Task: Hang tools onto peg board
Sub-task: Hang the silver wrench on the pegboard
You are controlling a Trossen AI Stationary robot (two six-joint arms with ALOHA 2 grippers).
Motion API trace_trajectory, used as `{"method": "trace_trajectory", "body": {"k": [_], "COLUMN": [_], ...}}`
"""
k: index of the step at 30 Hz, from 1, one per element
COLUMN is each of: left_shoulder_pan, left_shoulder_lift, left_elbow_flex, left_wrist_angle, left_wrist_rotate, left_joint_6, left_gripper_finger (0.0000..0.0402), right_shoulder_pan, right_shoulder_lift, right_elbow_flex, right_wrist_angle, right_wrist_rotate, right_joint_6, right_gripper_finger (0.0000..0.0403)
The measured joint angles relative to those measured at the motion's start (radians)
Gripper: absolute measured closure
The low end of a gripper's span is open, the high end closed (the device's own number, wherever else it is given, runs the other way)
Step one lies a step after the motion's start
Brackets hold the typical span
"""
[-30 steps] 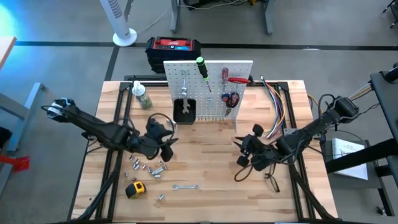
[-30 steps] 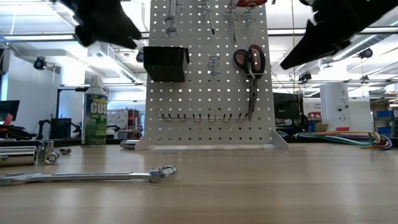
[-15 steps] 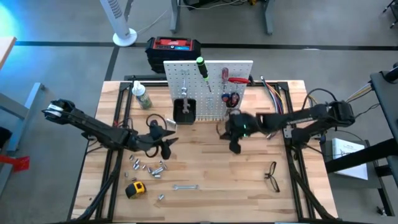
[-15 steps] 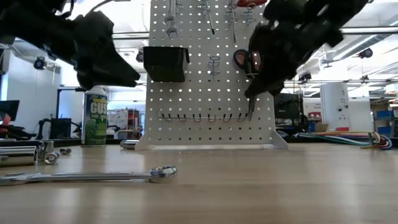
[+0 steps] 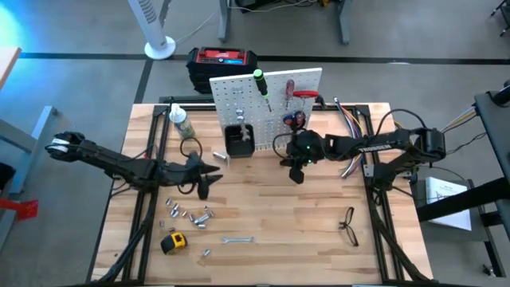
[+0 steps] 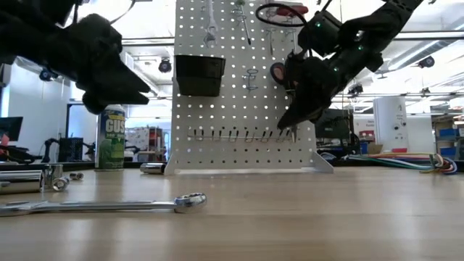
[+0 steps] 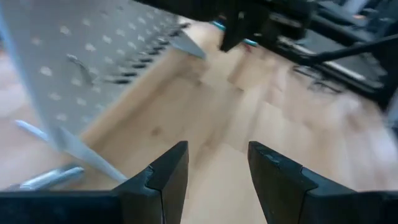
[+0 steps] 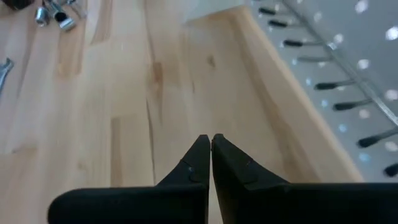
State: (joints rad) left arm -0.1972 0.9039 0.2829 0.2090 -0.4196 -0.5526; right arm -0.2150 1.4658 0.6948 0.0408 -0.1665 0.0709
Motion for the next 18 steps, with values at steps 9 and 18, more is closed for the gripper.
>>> {"method": "trace_trajectory", "body": {"k": [9, 18], "left_shoulder_pan": [0.0, -0.016], "left_shoulder_lift": [-0.007, -0.003], "left_elbow_flex": [0.001, 0.001], "left_wrist_angle": [-0.017, -0.152], "left_wrist_rotate": [0.045, 0.065], "left_joint_6": [-0.024, -0.025], "left_gripper_finger": [0.0245, 0.0245], "right_shoulder_pan": [0.025, 0.173], "right_shoulder_lift": [-0.016, 0.025], "right_elbow_flex": [0.0, -0.001], "right_wrist_angle": [-0.008, 0.131], "right_wrist_rotate": [-0.049, -0.001], "right_joint_6": [-0.031, 0.075], "right_gripper_finger": [0.04, 0.04]}}
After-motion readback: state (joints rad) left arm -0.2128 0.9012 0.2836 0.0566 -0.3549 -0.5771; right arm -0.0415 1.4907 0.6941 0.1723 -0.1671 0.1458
